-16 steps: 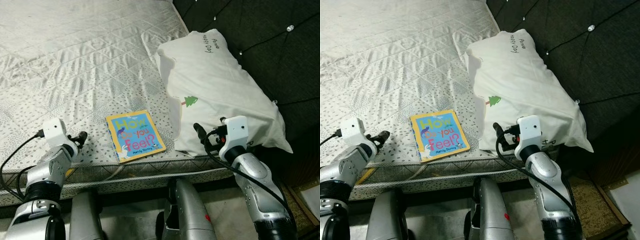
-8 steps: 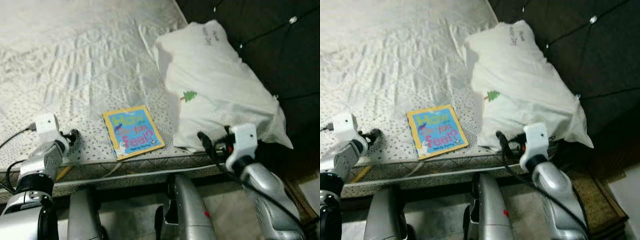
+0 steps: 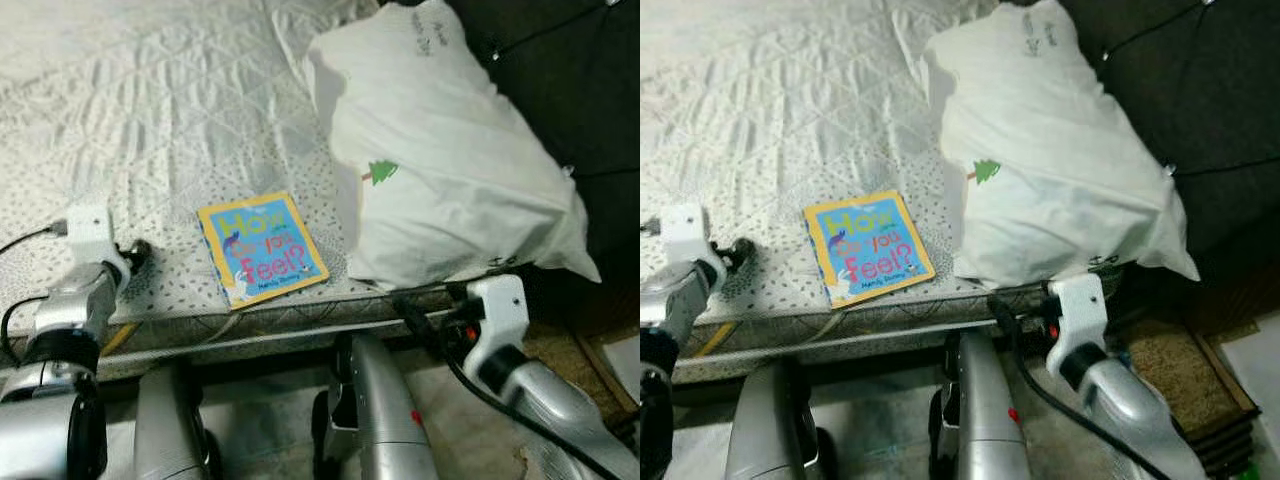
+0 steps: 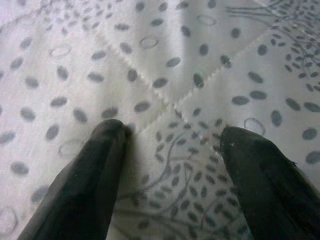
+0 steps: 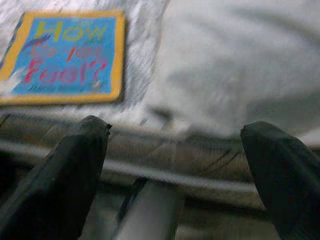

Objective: Clean up the room

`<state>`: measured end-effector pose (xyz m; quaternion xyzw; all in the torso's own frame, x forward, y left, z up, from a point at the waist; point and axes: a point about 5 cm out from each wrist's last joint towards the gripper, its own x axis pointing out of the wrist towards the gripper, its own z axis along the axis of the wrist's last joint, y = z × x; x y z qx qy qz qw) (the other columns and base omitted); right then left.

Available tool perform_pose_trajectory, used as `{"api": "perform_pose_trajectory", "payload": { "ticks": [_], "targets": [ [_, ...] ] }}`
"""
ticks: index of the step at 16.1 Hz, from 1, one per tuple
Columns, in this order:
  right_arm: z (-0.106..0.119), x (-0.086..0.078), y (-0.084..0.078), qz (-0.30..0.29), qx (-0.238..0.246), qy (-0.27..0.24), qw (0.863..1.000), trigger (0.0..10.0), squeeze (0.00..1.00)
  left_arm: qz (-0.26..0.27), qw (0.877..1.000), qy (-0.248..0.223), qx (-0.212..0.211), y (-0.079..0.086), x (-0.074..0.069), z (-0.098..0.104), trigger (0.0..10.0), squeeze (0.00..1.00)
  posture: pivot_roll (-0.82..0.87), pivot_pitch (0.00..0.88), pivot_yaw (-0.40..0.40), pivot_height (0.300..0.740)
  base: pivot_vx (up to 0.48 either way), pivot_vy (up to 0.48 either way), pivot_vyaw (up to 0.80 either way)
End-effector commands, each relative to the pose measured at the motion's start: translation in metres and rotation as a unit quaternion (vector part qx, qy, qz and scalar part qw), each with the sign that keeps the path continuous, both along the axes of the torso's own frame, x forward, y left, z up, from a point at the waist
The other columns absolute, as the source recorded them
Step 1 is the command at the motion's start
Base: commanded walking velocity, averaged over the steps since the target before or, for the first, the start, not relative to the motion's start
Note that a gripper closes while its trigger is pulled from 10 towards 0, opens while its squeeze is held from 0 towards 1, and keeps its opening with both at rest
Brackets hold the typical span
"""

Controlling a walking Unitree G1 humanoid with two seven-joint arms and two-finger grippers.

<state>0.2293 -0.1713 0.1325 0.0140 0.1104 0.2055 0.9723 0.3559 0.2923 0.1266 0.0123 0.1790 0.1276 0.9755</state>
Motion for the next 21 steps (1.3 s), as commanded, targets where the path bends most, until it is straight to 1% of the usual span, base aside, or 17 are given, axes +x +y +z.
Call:
{"api": "perform_pose_trajectory", "payload": {
  "ticks": [1, 3, 5, 6, 7, 8, 10, 13, 15, 17, 21],
  "targets": [
    [0.001, -0.006, -0.011, -0.01, -0.001, 0.014, 1.0, 10.0, 0.0, 0.002, 1.0, 0.002, 0.019, 0.005, 0.001, 0.004, 10.0, 0.0, -0.14, 0.302, -0.152, 0.527, 0.0, 0.0, 0.0],
    [0.003, -0.006, -0.009, 0.001, 0.006, 0.019, 1.0, 10.0, 0.0, -0.018, 0.999, -0.008, 0.028, 0.0, 0.005, 0.009, 10.0, 0.0, -0.13, 0.299, -0.15, 0.527, 0.0, 0.0, 0.0],
    [0.004, -0.004, -0.003, 0.002, 0.01, 0.02, 1.0, 10.0, 0.0, -0.055, 0.998, -0.007, 0.029, -0.016, 0.008, 0.002, 10.0, 0.0, -0.12, 0.291, -0.149, 0.527, 0.0, 0.0, 0.0],
    [0.004, -0.004, -0.002, 0.003, 0.011, 0.02, 1.0, 10.0, 0.0, -0.058, 0.998, -0.006, 0.028, -0.018, 0.008, 0.001, 10.0, 0.0, -0.12, 0.291, -0.149, 0.527, 0.0, 0.0, 0.0],
    [0.003, -0.005, 0.001, 0.01, 0.011, 0.02, 1.0, 10.0, 0.0, -0.082, 0.996, -0.007, 0.03, -0.029, 0.01, -0.002, 10.0, 0.0, -0.12, 0.287, -0.149, 0.527, 0.0, 0.0, 0.0],
    [0.003, -0.005, 0.002, 0.013, 0.01, 0.02, 1.0, 10.0, 0.0, -0.094, 0.995, -0.006, 0.027, -0.034, 0.011, -0.004, 10.0, 0.0, -0.12, 0.283, -0.149, 0.527, 0.0, 0.0, 0.0],
    [0.003, -0.005, 0.0, 0.012, 0.007, 0.02, 1.0, 10.0, 0.0, -0.111, 0.993, -0.005, 0.035, -0.041, 0.013, -0.003, 10.0, 0.0, -0.13, 0.278, -0.146, 0.527, 0.0, 0.0, 0.0],
    [0.003, -0.005, -0.001, 0.009, 0.005, 0.018, 1.0, 10.0, 0.0, -0.108, 0.993, -0.007, 0.054, -0.038, 0.016, 0.002, 10.0, 0.0, -0.13, 0.274, -0.142, 0.527, 0.0, 0.0, 0.0],
    [0.003, -0.005, -0.001, 0.008, 0.004, 0.019, 1.0, 10.0, 0.0, -0.096, 0.993, -0.011, 0.075, -0.033, 0.017, 0.008, 10.0, 0.0, -0.13, 0.273, -0.14, 0.527, 0.0, 0.0, 0.0],
    [0.003, -0.005, 0.0, 0.005, 0.004, 0.017, 1.0, 10.0, 0.0, -0.086, 0.99, -0.022, 0.111, -0.026, 0.02, 0.018, 10.0, 0.0, -0.14, 0.27, -0.138, 0.527, 0.0, 0.0, 0.0],
    [0.002, -0.004, 0.0, 0.0, 0.003, 0.014, 1.0, 10.0, 0.0, -0.072, 0.987, -0.025, 0.144, -0.02, 0.023, 0.027, 10.0, 0.0, -0.14, 0.267, -0.134, 0.527, 0.0, 0.0, 0.0]
  ]
}}
